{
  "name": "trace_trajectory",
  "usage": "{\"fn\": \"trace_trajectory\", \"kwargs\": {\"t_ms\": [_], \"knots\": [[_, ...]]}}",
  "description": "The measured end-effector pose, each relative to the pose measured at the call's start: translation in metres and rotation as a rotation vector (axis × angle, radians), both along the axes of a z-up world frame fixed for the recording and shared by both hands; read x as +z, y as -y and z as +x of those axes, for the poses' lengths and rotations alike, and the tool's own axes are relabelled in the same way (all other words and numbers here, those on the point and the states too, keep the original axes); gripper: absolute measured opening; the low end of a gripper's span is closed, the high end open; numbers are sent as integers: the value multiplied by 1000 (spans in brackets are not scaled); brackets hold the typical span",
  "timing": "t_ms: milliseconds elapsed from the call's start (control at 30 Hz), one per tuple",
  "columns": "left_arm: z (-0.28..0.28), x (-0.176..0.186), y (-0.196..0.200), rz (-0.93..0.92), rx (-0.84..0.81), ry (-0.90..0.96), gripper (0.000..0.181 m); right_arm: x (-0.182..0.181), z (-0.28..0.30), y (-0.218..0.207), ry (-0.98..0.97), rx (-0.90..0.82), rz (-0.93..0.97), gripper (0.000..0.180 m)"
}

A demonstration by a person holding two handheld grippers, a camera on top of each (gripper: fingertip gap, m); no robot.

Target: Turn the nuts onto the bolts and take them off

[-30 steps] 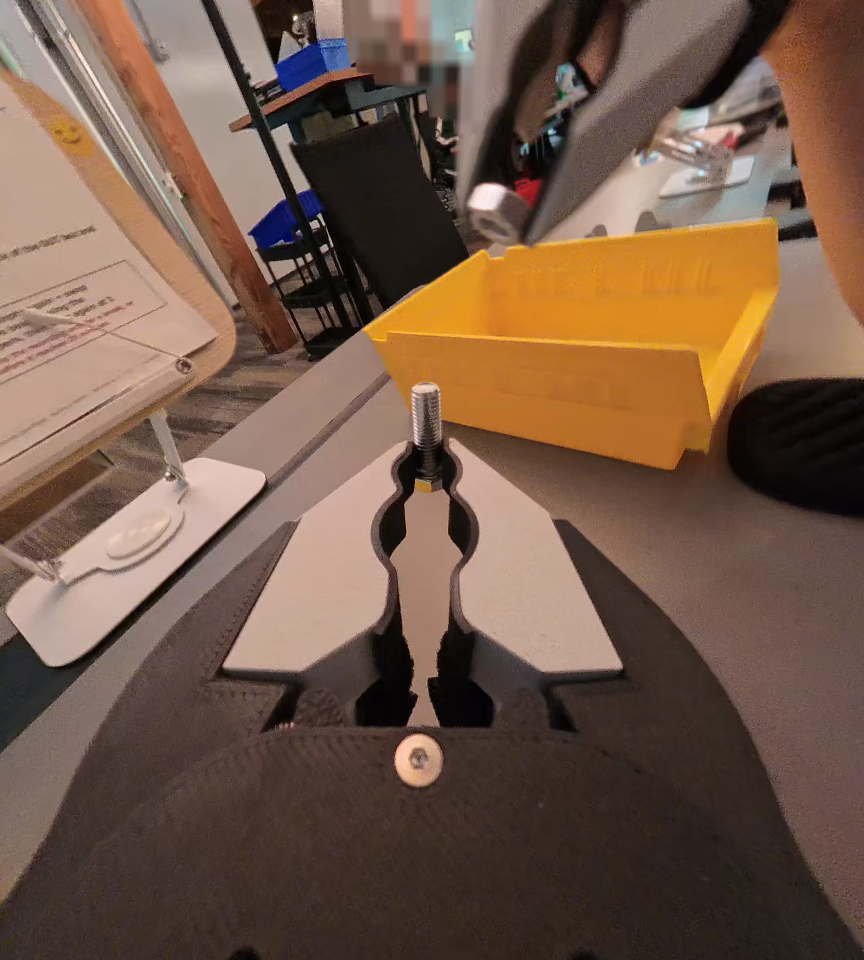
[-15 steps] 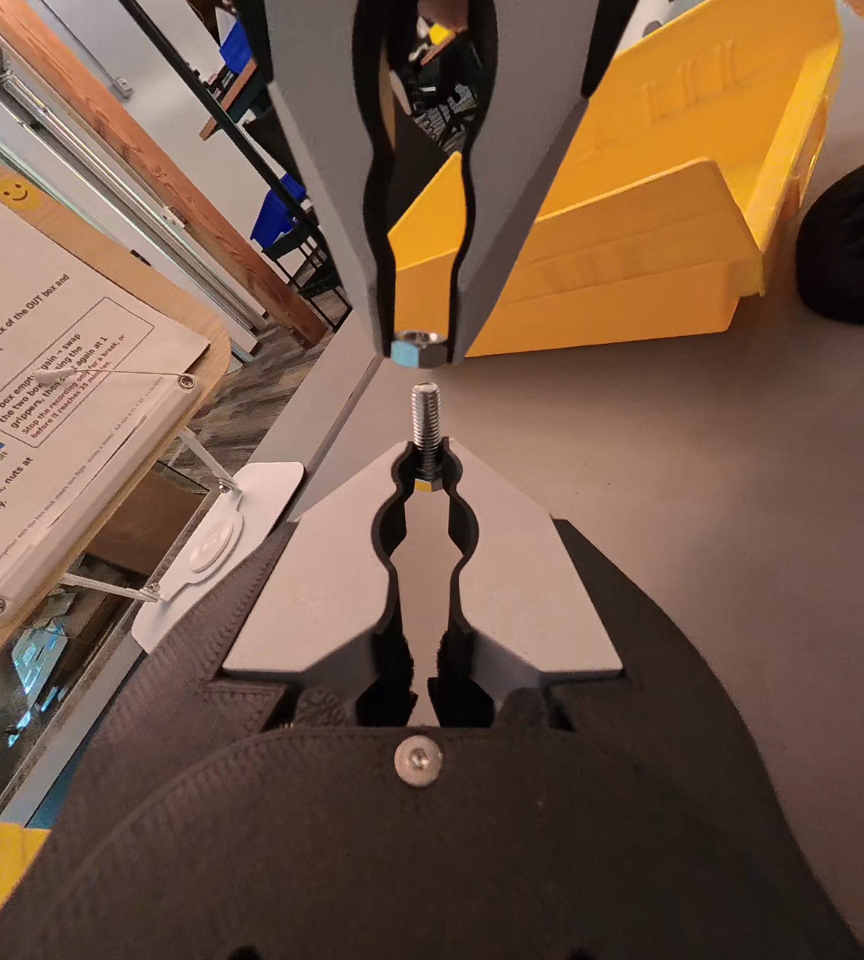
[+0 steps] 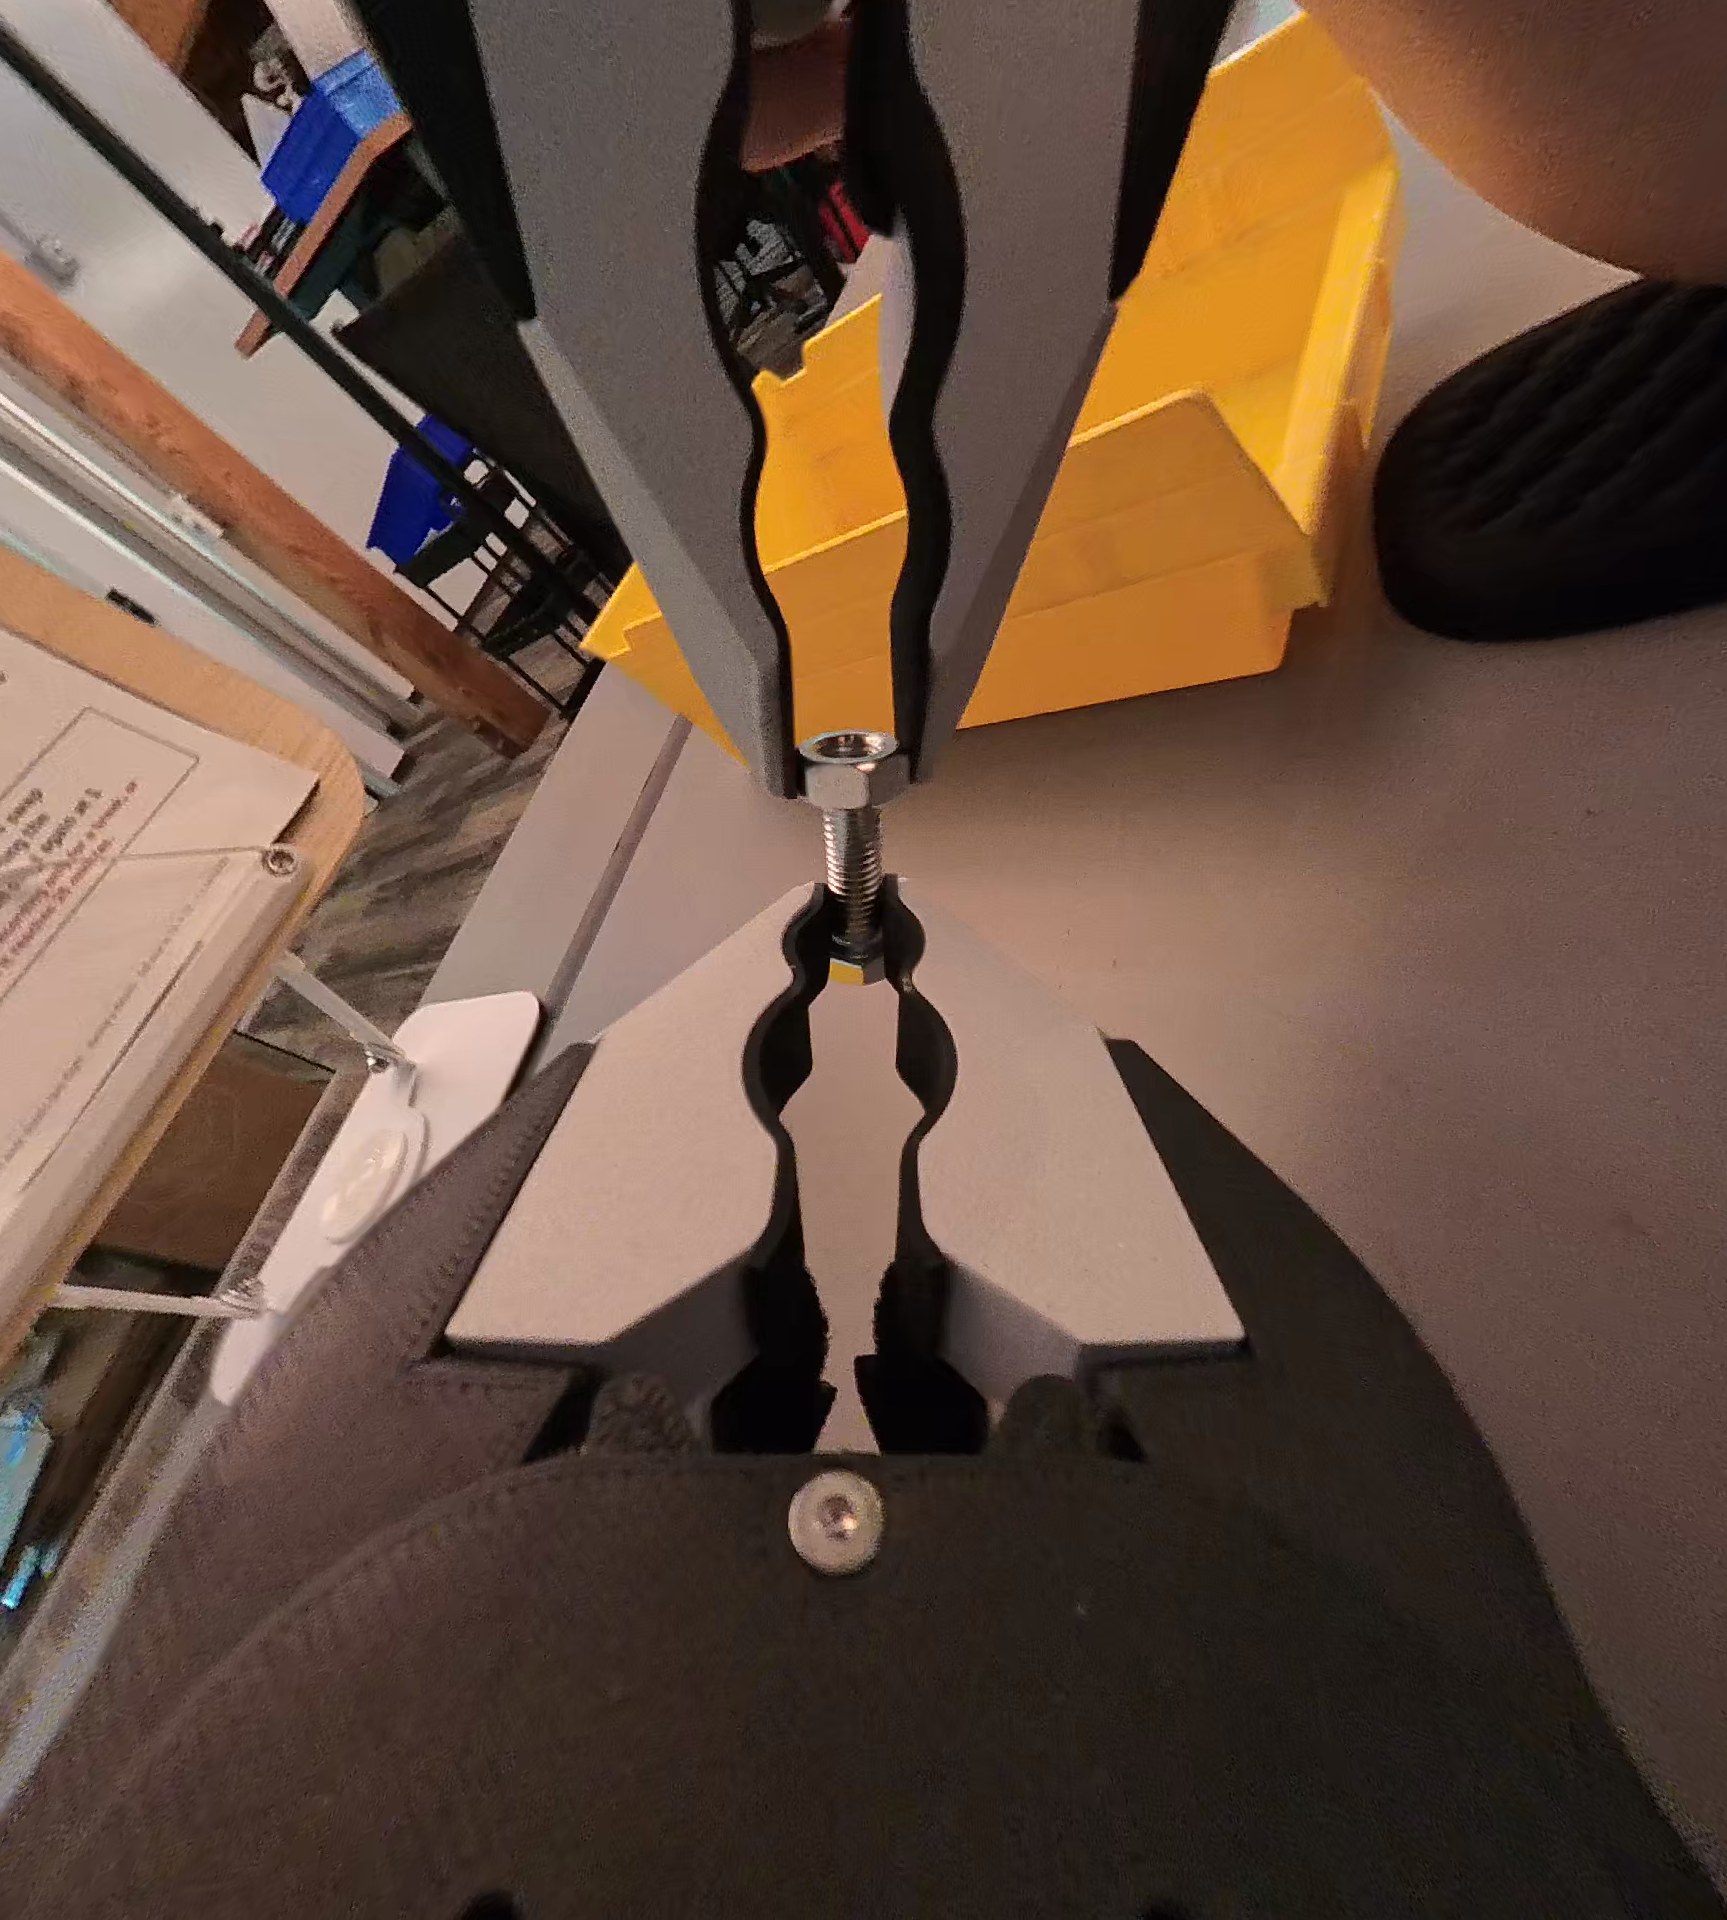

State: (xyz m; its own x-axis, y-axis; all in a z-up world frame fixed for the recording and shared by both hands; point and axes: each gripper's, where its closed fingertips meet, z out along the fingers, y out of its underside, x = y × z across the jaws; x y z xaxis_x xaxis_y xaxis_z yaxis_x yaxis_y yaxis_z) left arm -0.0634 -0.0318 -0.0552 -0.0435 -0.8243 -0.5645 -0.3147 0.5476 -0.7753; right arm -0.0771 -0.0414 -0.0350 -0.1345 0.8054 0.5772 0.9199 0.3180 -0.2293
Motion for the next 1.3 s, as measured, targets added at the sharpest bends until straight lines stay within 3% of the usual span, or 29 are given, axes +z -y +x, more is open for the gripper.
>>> {"fn": "trace_trajectory", "kwargs": {"t_ms": [400,633,800,1067,1300], "knots": [[-1,-10,6,123,-13,-74,7,-10,1,6,54,-6,-44,17],[-5,-3,-17,68,96,-33,7,-2,-4,-18,-144,-200,-150,16],[-13,9,-41,146,247,21,7,9,-10,-40,-397,-468,-333,16],[-25,19,-66,296,426,19,7,12,-19,-59,-664,-735,-543,16],[-28,19,-72,404,477,-14,7,10,-20,-62,-776,-818,-695,16]]}}
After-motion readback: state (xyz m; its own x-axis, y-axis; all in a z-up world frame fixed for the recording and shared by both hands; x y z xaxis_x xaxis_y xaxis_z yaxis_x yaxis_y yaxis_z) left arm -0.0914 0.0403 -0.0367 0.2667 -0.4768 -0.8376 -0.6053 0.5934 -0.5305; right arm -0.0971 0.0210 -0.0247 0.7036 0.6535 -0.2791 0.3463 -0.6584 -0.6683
